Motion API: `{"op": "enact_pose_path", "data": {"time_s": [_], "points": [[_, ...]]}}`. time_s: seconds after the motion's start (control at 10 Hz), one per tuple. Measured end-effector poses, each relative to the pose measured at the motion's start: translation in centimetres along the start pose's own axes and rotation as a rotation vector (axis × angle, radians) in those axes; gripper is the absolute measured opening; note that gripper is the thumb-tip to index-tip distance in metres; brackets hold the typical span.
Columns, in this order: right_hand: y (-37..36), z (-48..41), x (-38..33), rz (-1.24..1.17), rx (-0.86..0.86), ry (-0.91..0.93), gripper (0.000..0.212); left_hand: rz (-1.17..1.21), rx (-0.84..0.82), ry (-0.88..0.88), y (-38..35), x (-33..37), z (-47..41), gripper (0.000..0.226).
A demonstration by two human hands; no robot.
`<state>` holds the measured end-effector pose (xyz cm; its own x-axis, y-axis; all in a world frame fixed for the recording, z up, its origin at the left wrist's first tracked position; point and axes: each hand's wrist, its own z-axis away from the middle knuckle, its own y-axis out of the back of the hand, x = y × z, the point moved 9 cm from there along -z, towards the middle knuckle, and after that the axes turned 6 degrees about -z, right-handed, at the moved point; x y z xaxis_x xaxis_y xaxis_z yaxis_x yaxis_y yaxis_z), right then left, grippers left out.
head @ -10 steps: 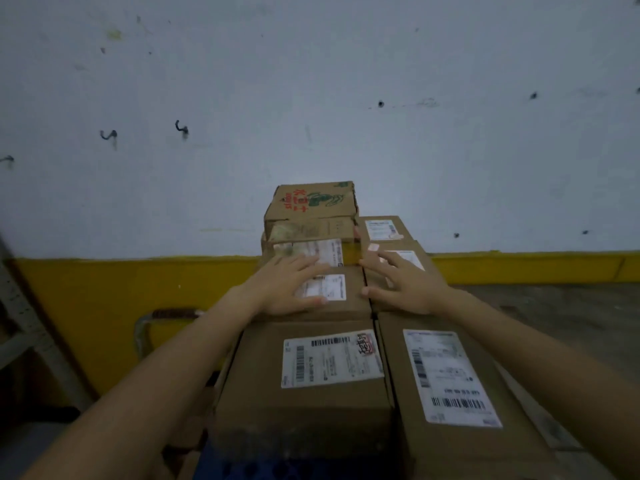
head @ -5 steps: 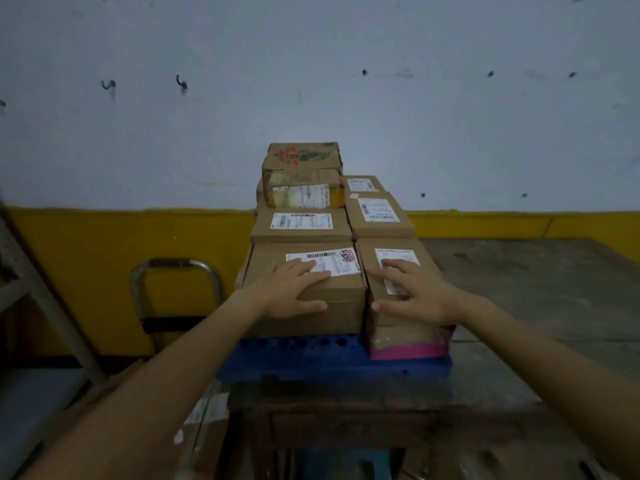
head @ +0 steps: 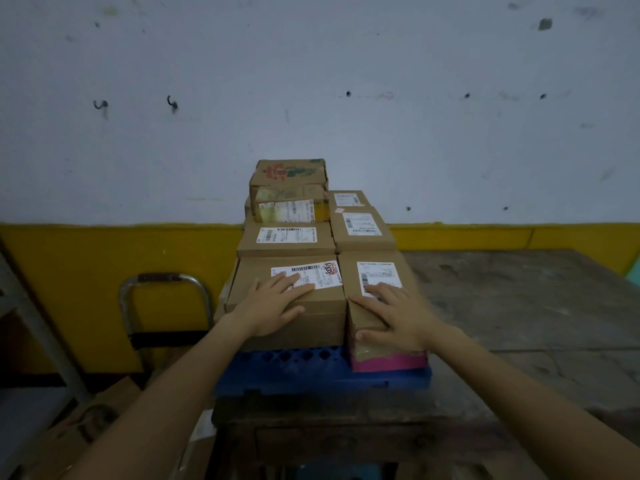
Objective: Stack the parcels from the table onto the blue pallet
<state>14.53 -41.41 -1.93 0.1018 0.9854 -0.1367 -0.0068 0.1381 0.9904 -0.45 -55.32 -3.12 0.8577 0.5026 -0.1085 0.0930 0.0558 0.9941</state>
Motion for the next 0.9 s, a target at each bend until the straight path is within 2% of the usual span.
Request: {"op": "enact_pose_path", "data": {"time_s": [0.2,0.3,0.5,0.9], "points": [[0.0,0.4,-0.3,-0.033,-0.003,-0.040,0.075,0.003,0.001,0.059,1.1,1.3,0.6,0.059],[0.5,0.5,-0.4,-0.104,-0.054,-0.114,0.073,0.040,0.008,0.097,2.1,2.4,0.9,0.061],[0.7,1.4,-0.8,-0.158,-0.023,-0.245,0.074,0.134,0.063,0.176,2.1,3.5,0.8,0.063],[1.8,7.4,-2.7,-0.208,0.057,-0.258,0.067,0.226,0.226,0.251,5.3,3.9,6.8,0.061]]}}
